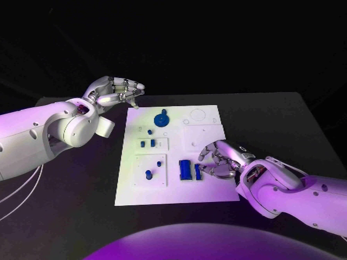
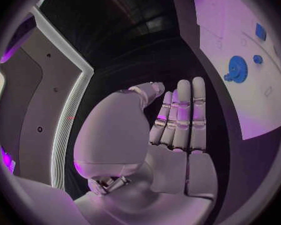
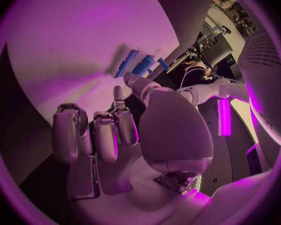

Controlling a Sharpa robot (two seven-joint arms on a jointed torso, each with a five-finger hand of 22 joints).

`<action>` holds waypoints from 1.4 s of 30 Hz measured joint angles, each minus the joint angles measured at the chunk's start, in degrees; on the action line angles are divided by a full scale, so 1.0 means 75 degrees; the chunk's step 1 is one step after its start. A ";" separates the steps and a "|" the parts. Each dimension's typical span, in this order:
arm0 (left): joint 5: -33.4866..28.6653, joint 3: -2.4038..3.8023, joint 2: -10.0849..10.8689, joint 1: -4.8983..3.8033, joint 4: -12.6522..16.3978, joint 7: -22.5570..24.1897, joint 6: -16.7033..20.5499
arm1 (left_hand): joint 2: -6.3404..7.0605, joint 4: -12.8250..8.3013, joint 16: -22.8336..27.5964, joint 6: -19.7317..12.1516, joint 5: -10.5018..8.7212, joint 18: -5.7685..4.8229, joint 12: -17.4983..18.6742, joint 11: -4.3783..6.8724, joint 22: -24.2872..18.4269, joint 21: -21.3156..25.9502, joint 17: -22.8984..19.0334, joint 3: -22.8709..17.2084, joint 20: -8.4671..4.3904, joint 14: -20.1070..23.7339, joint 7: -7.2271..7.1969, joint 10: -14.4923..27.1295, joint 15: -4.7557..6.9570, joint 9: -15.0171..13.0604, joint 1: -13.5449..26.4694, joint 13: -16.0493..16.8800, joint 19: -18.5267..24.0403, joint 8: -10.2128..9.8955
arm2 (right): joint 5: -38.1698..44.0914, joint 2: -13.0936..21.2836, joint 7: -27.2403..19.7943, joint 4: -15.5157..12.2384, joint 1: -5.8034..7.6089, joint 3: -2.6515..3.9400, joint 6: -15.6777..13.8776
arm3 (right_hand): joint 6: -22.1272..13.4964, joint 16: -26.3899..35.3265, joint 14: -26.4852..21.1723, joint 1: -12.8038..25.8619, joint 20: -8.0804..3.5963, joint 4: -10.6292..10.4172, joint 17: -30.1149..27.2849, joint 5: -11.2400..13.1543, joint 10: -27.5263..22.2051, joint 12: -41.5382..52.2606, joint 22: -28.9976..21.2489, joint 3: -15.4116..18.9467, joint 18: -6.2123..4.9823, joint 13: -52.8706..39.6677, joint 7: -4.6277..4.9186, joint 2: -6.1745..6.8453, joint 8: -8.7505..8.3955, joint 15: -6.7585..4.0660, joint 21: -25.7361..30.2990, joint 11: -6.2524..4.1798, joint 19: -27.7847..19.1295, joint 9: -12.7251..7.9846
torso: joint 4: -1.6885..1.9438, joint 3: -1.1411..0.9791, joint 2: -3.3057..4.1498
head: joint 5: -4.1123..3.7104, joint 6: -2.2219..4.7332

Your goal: Assemble the parts on the task board

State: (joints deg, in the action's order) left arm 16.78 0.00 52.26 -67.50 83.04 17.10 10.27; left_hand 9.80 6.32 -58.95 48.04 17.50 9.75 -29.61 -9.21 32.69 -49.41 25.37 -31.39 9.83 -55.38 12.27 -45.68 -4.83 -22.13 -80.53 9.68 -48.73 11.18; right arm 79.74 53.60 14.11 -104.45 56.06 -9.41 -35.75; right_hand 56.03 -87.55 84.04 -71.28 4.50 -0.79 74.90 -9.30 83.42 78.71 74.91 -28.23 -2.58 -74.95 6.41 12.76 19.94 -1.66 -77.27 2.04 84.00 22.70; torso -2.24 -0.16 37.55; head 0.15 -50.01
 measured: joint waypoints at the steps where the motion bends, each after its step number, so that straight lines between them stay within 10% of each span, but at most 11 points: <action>1: 0.0000 0.0000 -0.0002 0.0000 -0.0002 0.0002 0.0000 | 0.0000 0.0000 0.0000 0.0000 0.0000 0.0000 0.0000 0.0000 0.0000 0.0000 0.0000 0.0000 0.0000 0.0000 0.0000 0.0000 0.0000 0.0000 0.0000 0.0000 0.0000 0.0000 | -0.0132 0.0035 -0.0134 -0.0018 0.0029 0.0002 -0.0036 | 0.0000 0.0000 0.0000 0.0000 -0.0025 -0.0018 0.0000 0.0000 0.0000 0.0000 0.0000 0.0018 0.0000 0.0000 0.0000 0.0000 0.0000 0.0000 0.0000 0.0000 -0.0006 0.0000 | -0.0001 -0.0001 -0.0004 | 0.0003 0.0000; 6: -0.0154 -0.0005 -0.0055 0.0002 -0.0051 0.0023 0.0005 | -0.0032 0.0000 0.0034 0.0000 0.0000 0.0000 -0.0043 0.0000 0.0012 0.0000 0.0007 0.0000 0.0027 0.0017 0.0000 0.0000 -0.0017 0.0000 0.0032 -0.0023 0.0027 0.0032 | -0.1460 0.0145 -0.1289 0.0103 0.0391 0.0013 -0.0179 | -0.0217 0.0145 0.0000 -0.0010 -0.0056 -0.0108 0.0000 0.0000 -0.0161 -0.0197 -0.0001 0.0108 0.0000 0.0000 0.0045 -0.0009 0.0090 0.0000 0.0636 -0.0008 0.0001 0.0022 | -0.0007 0.0015 -0.0045 | 0.0007 0.0010; 9: -0.0359 -0.0014 -0.0102 0.0013 -0.0100 0.0051 0.0006 | -0.0024 0.0037 0.0072 0.0000 0.0000 0.0000 -0.0076 -0.0018 -0.0017 0.0044 0.0007 0.0037 0.0069 0.0127 0.0000 0.0018 -0.0028 0.0000 0.0138 -0.0039 0.0109 0.0032 | -0.2483 0.0114 -0.1999 0.0436 0.0625 0.0018 -0.0179 | -0.0515 0.0448 0.0000 -0.0011 -0.0023 -0.0127 0.0000 0.0000 -0.0674 -0.0877 -0.0001 0.0127 -0.0275 0.0001 0.0124 -0.0011 0.0142 0.0000 0.1774 0.0064 -0.0350 0.0022 | -0.0016 0.0041 -0.0103 | -0.0013 0.0065; 15: -0.0846 -0.0057 -0.0222 0.0094 -0.0230 0.0202 0.0004 | 0.0075 0.0263 0.0888 -0.0057 -0.0032 0.0000 -0.0244 -0.0028 -0.0633 0.1058 -0.0288 0.0219 0.0243 0.0853 -0.0001 0.0028 -0.0137 -0.0038 0.0318 -0.0077 0.0518 0.0193 | -0.4649 -0.0150 -0.3091 0.1507 0.1020 0.0066 -0.0007 | -0.1106 0.2645 -0.0964 -0.0131 0.0186 -0.0103 -0.2434 0.0000 -0.3150 -0.4162 -0.0480 -0.0189 -0.0962 0.2402 0.0352 -0.0131 0.0236 0.0220 0.6325 0.0308 -0.2229 -0.0013 | -0.0034 0.0113 -0.0249 | -0.0037 0.0295; 18: -0.1098 -0.0072 -0.0314 0.0160 -0.0367 0.0323 -0.0001 | 0.0084 0.0416 0.1742 -0.0057 -0.0117 -0.0001 -0.0126 -0.0056 -0.1265 0.1994 -0.0620 0.0372 0.0368 0.1091 -0.0001 0.0057 -0.0219 -0.0087 0.0326 -0.0218 0.0565 0.0289 | -0.5833 -0.0345 -0.3553 0.2085 0.1178 0.0102 0.0155 | -0.1264 0.4531 -0.2016 -0.0131 0.0286 -0.0121 -0.4243 0.0000 -0.3460 -0.5298 -0.1086 -0.0424 -0.0961 0.3551 0.0410 -0.0131 0.0283 0.0310 0.7395 0.0372 -0.2745 -0.0060 | -0.0037 0.0145 -0.0332 | -0.0045 0.0471; 24: -0.1625 -0.0080 -0.0614 0.0293 -0.0879 0.0592 -0.0032 | 0.0117 0.0751 0.4301 -0.0251 -0.0423 -0.0003 0.1354 -0.0152 -0.2818 0.4243 -0.1299 0.0519 0.0691 0.1037 -0.0057 -0.0627 -0.0465 0.0121 0.0203 -0.0797 0.0295 0.0234 | -0.7693 -0.0820 -0.4316 0.3067 0.1318 0.0182 0.0448 | -0.1404 0.6859 -0.2772 -0.0131 0.0551 0.0023 -0.5307 0.0000 -0.3611 -0.7296 -0.2285 -0.0785 -0.0959 0.6213 0.0523 -0.0131 0.0045 0.0592 0.8619 0.0516 -0.3315 -0.0326 | -0.0038 0.0163 -0.0496 | -0.0053 0.0876; 29: -0.1934 -0.0081 -0.0883 0.0358 -0.1195 0.0779 0.0025 | 0.0073 0.0811 0.5330 -0.0386 -0.0450 -0.0002 0.2269 -0.0165 -0.3316 0.4956 -0.1464 0.0638 0.0787 0.1187 -0.0111 -0.0722 -0.0558 0.0399 0.0168 -0.0810 0.0245 0.0089 | -0.8500 -0.1158 -0.4700 0.3622 0.1350 0.0208 0.0674 | -0.1310 0.8466 -0.3453 -0.0111 0.0864 0.0080 -0.6228 0.0005 -0.3455 -0.8167 -0.3320 -0.0882 -0.0959 0.7645 0.0678 -0.0150 -0.0298 0.0899 0.9513 0.0788 -0.4013 -0.0554 | -0.0027 0.0146 -0.0598 | -0.0043 0.1106; 35: -0.1934 -0.0081 -0.0842 0.0370 -0.1117 0.0760 0.0081 | -0.0764 -0.0176 0.6876 -0.4002 -0.1584 -0.0730 0.3306 0.0669 -0.3956 0.5955 -0.2615 0.2772 -0.0472 0.4897 -0.1023 0.3349 0.0158 0.1935 0.2380 -0.1099 0.3986 -0.0865 | -0.8533 -0.1118 -0.4694 0.3458 0.1279 0.0308 0.0612 | -0.4852 1.0394 -0.7351 0.1828 0.0049 0.0098 -0.8434 0.0722 -0.7508 -0.9548 -0.7213 0.1791 -0.0238 0.9080 -0.0193 -0.1061 -0.1676 0.0524 1.0015 0.0204 -0.8156 -0.1985 | -0.0013 0.0141 -0.0603 | -0.0041 0.1151; 38: -0.1934 -0.0078 -0.0847 0.0427 -0.0959 0.0760 0.0213 | -0.0970 -0.0435 0.7252 -0.4920 -0.1869 -0.0901 0.3552 0.0885 -0.4107 0.6194 -0.2910 0.3309 -0.0791 0.5847 -0.1256 0.4399 0.0345 0.2325 0.3333 -0.1170 0.4945 -0.1104 | -0.8659 -0.1120 -0.4718 0.3213 0.1150 0.0479 0.0496 | -0.5949 1.0927 -0.8956 0.3929 -0.0221 0.0101 -0.9083 0.0937 -0.9013 -0.9945 -0.8373 0.2615 -0.0059 0.9462 -0.0469 -0.1323 -0.2087 0.0398 1.0141 0.0004 -0.9427 -0.2420 | 0.0018 0.0133 -0.0627 | -0.0041 0.1277; 42: -0.1942 -0.0065 -0.0873 0.0518 -0.0647 0.0793 0.0583 | -0.1134 -0.0636 0.7544 -0.5628 -0.2091 -0.1019 0.3743 0.1051 -0.4227 0.6386 -0.3135 0.3721 -0.1040 0.6585 -0.1443 0.5209 0.0489 0.2622 0.6385 -0.1231 0.5687 -0.1292 | -0.9031 -0.1144 -0.4879 0.2718 0.0911 0.0816 0.0197 | -0.6679 1.1284 -1.0036 0.6542 -0.0405 0.0103 -0.9517 0.1083 -1.0026 -1.0210 -0.9147 0.3166 0.0121 0.9716 -0.0652 -0.1509 -0.2358 0.0314 1.0200 -0.0130 -1.0276 -0.2709 | 0.0088 0.0104 -0.0686 | -0.0034 0.1547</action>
State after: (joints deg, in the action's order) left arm 2.21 -0.49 45.71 -63.61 78.18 23.05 14.64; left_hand 1.29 1.55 -2.37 5.82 1.82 2.11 -1.54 -1.33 0.99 -1.52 1.86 -3.48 2.04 -5.99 1.45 -6.61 -1.16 -2.46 -32.64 0.45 -6.07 1.50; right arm 12.00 45.02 -22.48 -84.07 62.89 -3.29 -34.28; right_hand 5.94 -2.92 8.77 -22.21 1.46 -0.02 3.52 -1.18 8.23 2.13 6.31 -4.48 -1.68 -2.08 1.52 1.44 2.25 0.69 -0.77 1.06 6.93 2.38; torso -1.58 0.62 32.41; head -0.10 -38.41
